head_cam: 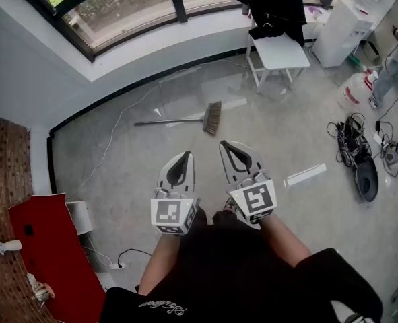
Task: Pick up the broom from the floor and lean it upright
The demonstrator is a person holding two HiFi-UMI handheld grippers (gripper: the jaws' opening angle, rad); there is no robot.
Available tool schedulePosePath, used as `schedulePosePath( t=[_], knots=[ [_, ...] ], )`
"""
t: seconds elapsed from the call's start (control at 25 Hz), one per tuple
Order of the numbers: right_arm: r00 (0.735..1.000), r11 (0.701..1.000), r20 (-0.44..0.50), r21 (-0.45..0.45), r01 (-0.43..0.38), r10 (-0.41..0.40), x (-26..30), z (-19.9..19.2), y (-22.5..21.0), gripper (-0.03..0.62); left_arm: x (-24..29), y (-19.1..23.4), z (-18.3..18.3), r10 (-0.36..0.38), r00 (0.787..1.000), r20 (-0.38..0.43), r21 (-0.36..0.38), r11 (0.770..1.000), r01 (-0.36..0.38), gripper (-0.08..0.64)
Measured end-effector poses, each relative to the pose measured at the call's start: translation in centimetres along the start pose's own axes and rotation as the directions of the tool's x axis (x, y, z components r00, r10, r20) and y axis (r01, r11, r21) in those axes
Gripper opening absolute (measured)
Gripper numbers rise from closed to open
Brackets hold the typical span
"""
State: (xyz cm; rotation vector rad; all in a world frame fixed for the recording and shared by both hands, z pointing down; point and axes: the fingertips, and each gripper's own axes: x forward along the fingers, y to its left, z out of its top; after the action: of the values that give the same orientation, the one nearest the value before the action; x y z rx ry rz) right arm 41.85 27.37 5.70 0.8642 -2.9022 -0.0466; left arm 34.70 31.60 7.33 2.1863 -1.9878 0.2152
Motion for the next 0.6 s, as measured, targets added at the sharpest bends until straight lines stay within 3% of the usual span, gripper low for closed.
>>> schedulePosePath(
  t=[0.2, 0.6],
  knots=[
    [0.999, 0.998, -0.032, 0.064, 0.000, 0.002, 1.4, -0.9, 1.4, 0.008, -0.5, 1.9, -0.9, 0.013, 1.000, -0.006, -0.010, 1.000, -0.014, 0.006],
    [0.996, 0.999, -0.085, 0.027, -0.026, 0.028, 7.6, -1.2, 7.6, 0.008, -3.6, 11.0, -2.8, 0.049, 0.999, -0.015, -0.062, 0.997, -0.049, 0.006]
  ],
)
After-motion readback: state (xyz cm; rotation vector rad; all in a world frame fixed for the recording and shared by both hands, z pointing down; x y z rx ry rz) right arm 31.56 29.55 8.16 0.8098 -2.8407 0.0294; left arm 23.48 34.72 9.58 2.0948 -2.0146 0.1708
